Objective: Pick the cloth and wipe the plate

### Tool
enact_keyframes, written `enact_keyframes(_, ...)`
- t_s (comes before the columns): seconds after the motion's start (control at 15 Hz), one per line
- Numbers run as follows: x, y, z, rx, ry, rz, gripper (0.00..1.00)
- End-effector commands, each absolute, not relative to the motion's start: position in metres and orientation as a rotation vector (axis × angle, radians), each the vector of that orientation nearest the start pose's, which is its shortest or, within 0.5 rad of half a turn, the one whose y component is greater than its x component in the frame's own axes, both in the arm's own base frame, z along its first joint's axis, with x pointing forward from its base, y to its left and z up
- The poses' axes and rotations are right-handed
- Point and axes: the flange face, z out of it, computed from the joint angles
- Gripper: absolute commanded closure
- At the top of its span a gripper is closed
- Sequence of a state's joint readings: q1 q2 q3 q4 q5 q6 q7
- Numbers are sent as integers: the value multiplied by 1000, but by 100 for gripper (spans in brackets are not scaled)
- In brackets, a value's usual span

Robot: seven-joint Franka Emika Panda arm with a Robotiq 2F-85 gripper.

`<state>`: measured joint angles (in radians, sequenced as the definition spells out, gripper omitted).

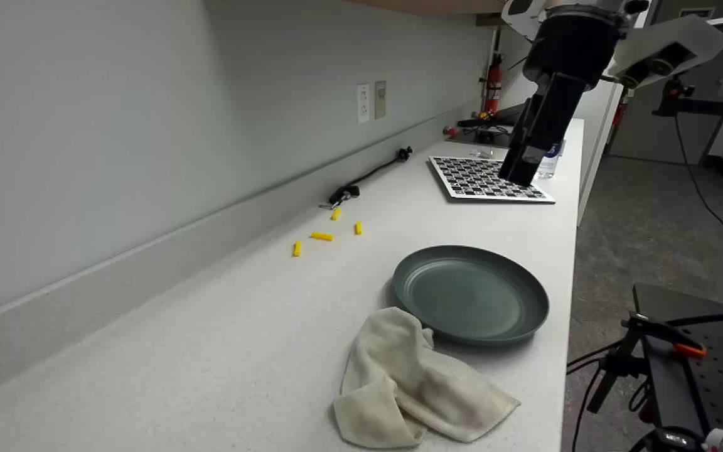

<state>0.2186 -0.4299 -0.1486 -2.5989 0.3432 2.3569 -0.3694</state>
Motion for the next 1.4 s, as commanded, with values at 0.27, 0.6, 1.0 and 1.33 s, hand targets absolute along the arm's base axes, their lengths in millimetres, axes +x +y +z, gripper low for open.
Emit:
enact_keyframes(0.27,413,34,417,-2811,-316,-313,0)
enact_keyframes(0.6,413,34,417,-2811,-316,-313,0)
enact_keyframes(1.0,411,33,416,-2841,-341,-241,0)
enact_keyframes(1.33,496,67,419,-2843,-417,-140,0)
